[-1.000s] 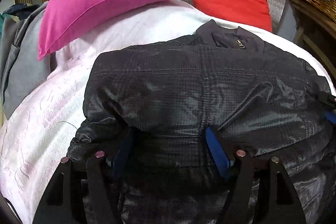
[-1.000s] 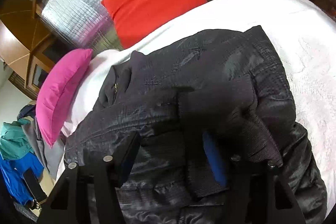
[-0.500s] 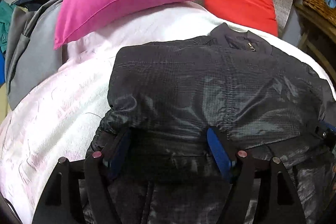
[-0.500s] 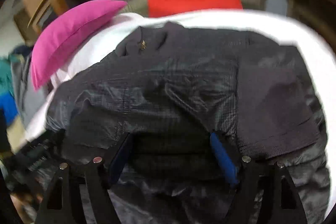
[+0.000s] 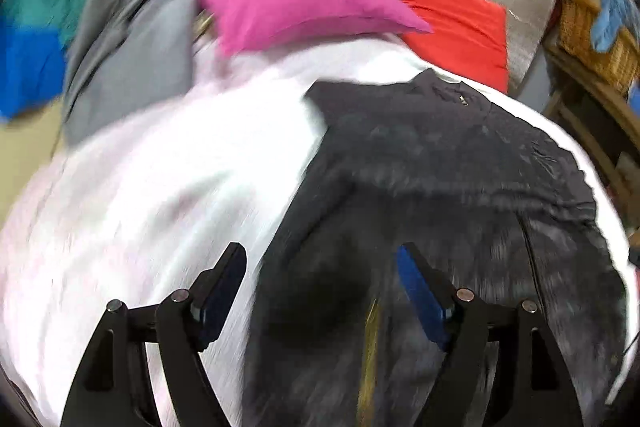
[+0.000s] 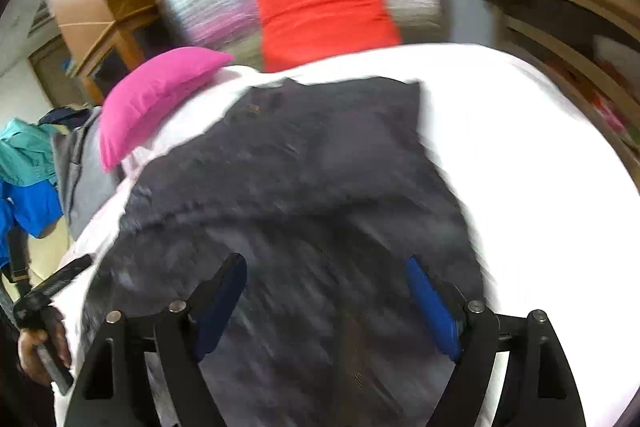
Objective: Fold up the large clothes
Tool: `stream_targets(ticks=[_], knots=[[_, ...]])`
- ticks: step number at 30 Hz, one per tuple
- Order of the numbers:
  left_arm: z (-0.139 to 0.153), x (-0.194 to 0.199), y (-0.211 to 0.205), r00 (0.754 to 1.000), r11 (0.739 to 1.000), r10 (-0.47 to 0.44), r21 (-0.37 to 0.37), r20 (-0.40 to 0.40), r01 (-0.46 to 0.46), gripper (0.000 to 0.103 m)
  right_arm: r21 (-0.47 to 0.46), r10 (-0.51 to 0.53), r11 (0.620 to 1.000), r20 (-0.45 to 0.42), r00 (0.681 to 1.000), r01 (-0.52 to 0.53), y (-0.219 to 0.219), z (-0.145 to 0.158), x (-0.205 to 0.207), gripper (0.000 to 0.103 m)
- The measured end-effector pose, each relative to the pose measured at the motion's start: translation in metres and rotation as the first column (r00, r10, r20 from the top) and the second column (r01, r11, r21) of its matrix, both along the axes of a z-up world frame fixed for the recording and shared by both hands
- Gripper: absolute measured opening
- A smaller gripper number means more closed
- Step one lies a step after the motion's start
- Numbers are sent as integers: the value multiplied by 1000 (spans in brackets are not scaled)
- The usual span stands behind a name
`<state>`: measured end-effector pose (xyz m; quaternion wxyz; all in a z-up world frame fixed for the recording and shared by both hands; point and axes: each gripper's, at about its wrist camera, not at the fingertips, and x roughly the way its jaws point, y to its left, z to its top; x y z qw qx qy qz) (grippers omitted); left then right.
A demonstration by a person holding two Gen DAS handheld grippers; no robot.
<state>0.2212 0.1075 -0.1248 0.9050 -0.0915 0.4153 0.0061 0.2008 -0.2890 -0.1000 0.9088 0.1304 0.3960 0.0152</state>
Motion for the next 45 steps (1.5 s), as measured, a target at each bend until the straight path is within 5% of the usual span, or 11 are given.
stream_targets(ticks=[6,14,17,19,22,29,34,39,41,43,45], knots=[[-22,-74,40,995,980,5,-198,-95,-23,79,182,-131,972,-112,985,150,-57,-47,-102,84],[-43,-111,24,983,966,-87,-254,-164,43,79,410,-50,907,-109,993,90,-54,-76,-155,84],[-42,-118,15,980,960,-118,-270,-163,71,79,412,-53,906,-110,992,94,-48,-81,-151,77],[-45,-115,10,975,962,-130,-261,-179,81,79,395,-66,912,-122,990,109,-48,-86,-150,56],[-51,-111,7,967,973,-119,-222,-225,68,59,355,-78,927,-136,988,121,-48,-88,-151,35],[-51,-116,8,973,980,-104,-186,-208,65,23,300,-36,952,-109,993,68,-40,-74,-157,20],[-47,-118,14,977,976,-112,-203,-181,74,15,339,-4,940,-81,997,31,-34,-58,-163,18],[-42,-126,24,982,971,-110,-227,-153,73,16,372,-5,928,-68,998,30,-34,-52,-176,18],[-53,-123,30,979,970,-87,-241,-185,41,24,380,-38,922,-106,994,76,-40,-66,-175,26],[-58,-127,36,975,960,-74,-278,-211,13,36,422,-65,900,-122,990,111,-46,-79,-176,50],[-62,-130,40,974,951,-63,-310,-219,-8,62,457,-64,884,-100,993,102,-46,-84,-181,74]])
